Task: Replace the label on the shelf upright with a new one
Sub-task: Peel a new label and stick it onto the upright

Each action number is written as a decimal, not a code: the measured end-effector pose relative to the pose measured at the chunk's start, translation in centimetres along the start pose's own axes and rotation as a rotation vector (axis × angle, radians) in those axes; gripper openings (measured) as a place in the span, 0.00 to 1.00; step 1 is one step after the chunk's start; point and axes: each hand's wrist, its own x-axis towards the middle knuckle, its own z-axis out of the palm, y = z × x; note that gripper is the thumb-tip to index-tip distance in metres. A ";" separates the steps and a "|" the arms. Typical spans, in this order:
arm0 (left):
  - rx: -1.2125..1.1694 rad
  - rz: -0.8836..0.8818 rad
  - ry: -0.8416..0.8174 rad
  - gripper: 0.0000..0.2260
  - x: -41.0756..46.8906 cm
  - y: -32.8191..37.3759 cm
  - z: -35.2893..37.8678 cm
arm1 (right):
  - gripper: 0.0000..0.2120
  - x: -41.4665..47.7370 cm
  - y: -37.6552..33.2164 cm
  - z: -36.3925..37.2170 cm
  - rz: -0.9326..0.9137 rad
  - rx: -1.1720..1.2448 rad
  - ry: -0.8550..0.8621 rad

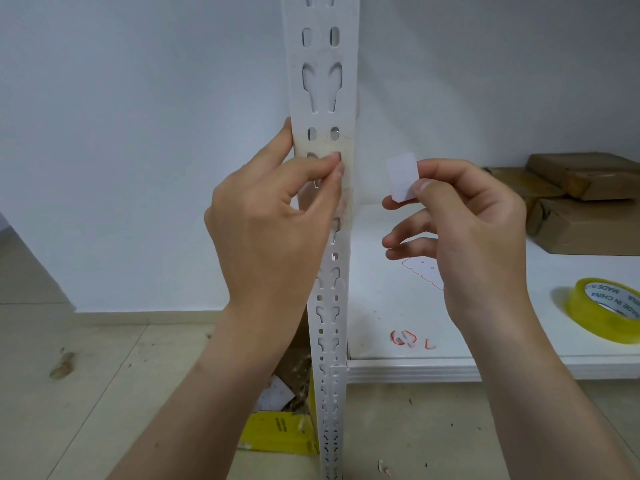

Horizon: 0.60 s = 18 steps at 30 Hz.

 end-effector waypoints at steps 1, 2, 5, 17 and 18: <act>0.005 -0.001 -0.005 0.07 0.0 0.0 0.0 | 0.12 0.0 0.0 0.0 0.002 0.005 0.001; 0.011 -0.003 -0.012 0.08 0.0 0.0 0.0 | 0.12 0.0 0.0 0.0 0.004 0.010 0.000; 0.037 -0.012 -0.041 0.09 0.0 0.1 -0.1 | 0.12 0.0 0.0 0.0 0.002 0.014 -0.003; 0.036 -0.073 -0.042 0.07 0.1 0.4 -0.2 | 0.12 -0.2 -0.1 -0.2 -0.004 0.016 -0.005; 0.037 -0.085 -0.042 0.07 0.1 0.5 -0.3 | 0.12 -0.2 -0.1 -0.2 -0.002 0.017 -0.006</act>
